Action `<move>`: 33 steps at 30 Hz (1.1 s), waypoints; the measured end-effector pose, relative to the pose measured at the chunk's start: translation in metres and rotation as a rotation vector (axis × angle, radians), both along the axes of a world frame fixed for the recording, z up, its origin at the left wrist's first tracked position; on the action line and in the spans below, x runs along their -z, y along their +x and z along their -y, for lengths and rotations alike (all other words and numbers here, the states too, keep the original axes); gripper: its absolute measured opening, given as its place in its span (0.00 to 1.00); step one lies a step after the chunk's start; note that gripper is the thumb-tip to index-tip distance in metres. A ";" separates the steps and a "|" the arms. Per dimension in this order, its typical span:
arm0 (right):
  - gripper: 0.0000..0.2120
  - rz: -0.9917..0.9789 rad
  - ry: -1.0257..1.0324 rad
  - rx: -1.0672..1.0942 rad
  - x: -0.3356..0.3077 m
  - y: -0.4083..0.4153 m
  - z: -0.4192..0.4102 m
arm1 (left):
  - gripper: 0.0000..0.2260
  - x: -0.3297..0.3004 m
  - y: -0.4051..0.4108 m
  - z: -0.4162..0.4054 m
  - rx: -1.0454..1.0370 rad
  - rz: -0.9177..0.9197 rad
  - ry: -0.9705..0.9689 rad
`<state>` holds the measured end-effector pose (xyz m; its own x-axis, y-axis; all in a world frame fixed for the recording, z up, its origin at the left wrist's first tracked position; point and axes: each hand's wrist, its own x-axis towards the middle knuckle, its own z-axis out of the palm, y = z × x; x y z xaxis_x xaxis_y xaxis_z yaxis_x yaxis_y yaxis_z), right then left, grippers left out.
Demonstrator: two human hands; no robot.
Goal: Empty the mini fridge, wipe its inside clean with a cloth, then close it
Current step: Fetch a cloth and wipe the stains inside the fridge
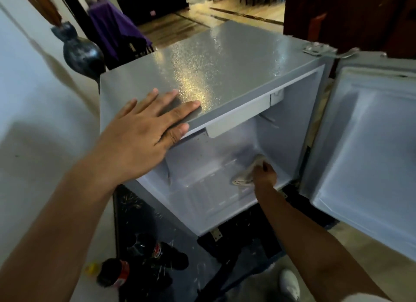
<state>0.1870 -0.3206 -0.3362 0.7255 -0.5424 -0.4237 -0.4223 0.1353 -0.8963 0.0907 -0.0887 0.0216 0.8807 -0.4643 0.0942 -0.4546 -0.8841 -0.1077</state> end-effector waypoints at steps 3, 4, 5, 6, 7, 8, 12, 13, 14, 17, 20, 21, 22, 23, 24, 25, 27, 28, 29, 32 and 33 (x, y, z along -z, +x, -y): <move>0.21 0.085 0.151 -0.011 -0.004 0.012 0.002 | 0.23 -0.004 0.005 0.010 0.023 -0.010 0.015; 0.21 0.133 0.195 -0.046 -0.006 0.017 0.003 | 0.23 -0.004 0.007 0.015 0.037 -0.010 0.007; 0.21 0.179 0.239 -0.067 -0.011 0.022 0.004 | 0.23 -0.004 0.010 0.020 0.050 -0.018 -0.012; 0.21 0.217 0.272 -0.067 -0.017 0.029 0.003 | 0.23 -0.002 0.011 0.024 0.059 -0.039 -0.048; 0.22 0.244 0.284 -0.053 -0.022 0.035 0.003 | 0.23 0.000 0.012 0.027 0.063 -0.064 -0.088; 0.22 0.263 0.299 -0.037 -0.026 0.041 0.001 | 0.23 0.001 0.012 0.028 0.068 -0.076 -0.114; 0.22 0.294 0.356 -0.017 -0.022 0.058 -0.013 | 0.24 0.003 0.009 0.026 0.075 -0.051 -0.106; 0.22 0.297 0.370 -0.029 -0.020 0.060 -0.016 | 0.24 0.003 0.009 0.026 0.072 -0.035 -0.100; 0.23 0.301 0.392 -0.048 -0.018 0.063 -0.018 | 0.23 0.005 0.008 0.027 0.070 -0.005 -0.087; 0.23 0.289 0.482 -0.034 -0.025 0.068 -0.025 | 0.25 0.009 0.005 0.032 0.085 0.091 -0.015; 0.20 0.361 0.517 0.086 -0.050 0.065 -0.051 | 0.27 0.009 0.006 0.032 0.078 0.076 -0.015; 0.20 0.415 0.453 0.056 -0.060 0.063 -0.064 | 0.27 0.009 0.006 0.033 0.081 0.072 -0.021; 0.20 0.472 0.351 -0.006 -0.072 0.059 -0.079 | 0.27 0.008 0.006 0.033 0.083 0.075 -0.020; 0.21 0.544 0.243 -0.066 -0.083 0.055 -0.094 | 0.27 0.007 0.006 0.033 0.085 0.081 -0.015; 0.21 0.616 0.137 -0.113 -0.090 0.049 -0.106 | 0.27 0.007 0.006 0.033 0.087 0.085 -0.011; 0.22 0.682 0.011 -0.133 -0.090 0.045 -0.116 | 0.27 0.007 0.006 0.033 0.086 0.084 -0.008; 0.25 0.718 -0.243 -0.172 -0.072 0.041 -0.125 | 0.28 0.007 0.006 0.033 0.084 0.069 -0.007; 0.26 0.686 -0.354 -0.186 -0.057 0.042 -0.125 | 0.28 0.007 0.005 0.034 0.080 0.066 -0.011; 0.28 0.626 -0.396 -0.199 -0.042 0.044 -0.124 | 0.28 0.006 0.006 0.034 0.075 0.071 -0.013; 0.31 0.361 -0.274 -0.183 -0.003 0.045 -0.116 | 0.28 0.005 0.005 0.033 0.063 0.105 -0.009; 0.32 0.289 -0.244 -0.175 0.009 0.046 -0.109 | 0.27 0.006 0.004 0.034 0.064 0.116 -0.004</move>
